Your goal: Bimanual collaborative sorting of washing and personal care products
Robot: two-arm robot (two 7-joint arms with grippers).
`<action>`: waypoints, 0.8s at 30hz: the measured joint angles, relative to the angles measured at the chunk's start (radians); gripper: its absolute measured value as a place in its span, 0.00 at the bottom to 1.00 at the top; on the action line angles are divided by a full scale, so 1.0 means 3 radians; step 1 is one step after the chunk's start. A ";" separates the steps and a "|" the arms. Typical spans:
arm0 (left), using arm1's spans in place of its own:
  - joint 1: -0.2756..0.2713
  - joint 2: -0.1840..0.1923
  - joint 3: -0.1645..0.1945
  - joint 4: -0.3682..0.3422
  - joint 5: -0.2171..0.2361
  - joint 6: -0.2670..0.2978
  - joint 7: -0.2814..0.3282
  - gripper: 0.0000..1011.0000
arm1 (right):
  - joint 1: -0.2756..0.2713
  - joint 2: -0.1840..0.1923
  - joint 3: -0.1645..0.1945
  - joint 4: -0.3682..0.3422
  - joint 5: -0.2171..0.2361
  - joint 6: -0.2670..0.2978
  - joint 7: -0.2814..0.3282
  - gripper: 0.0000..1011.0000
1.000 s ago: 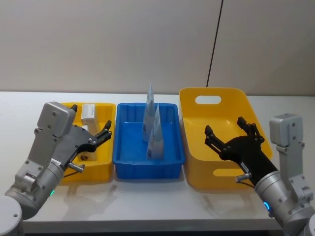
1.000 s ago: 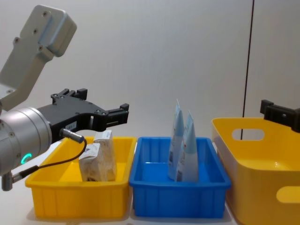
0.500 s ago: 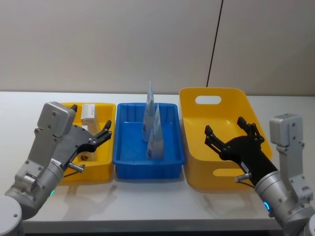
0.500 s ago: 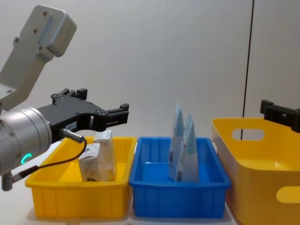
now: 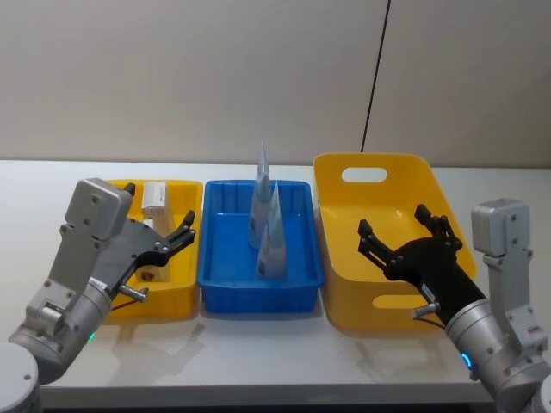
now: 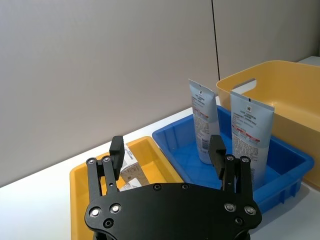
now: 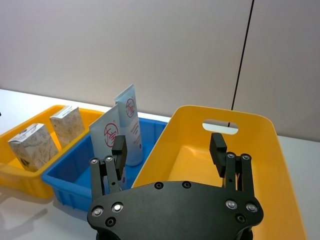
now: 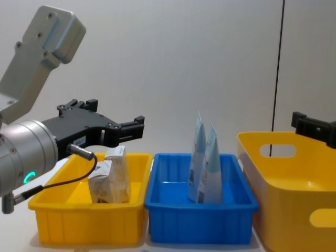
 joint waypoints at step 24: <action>0.0000 0.0000 0.0000 0.0000 0.0000 0.0000 0.0000 0.99 | 0.0000 0.0000 0.0000 0.0000 0.0000 0.0000 0.0000 0.99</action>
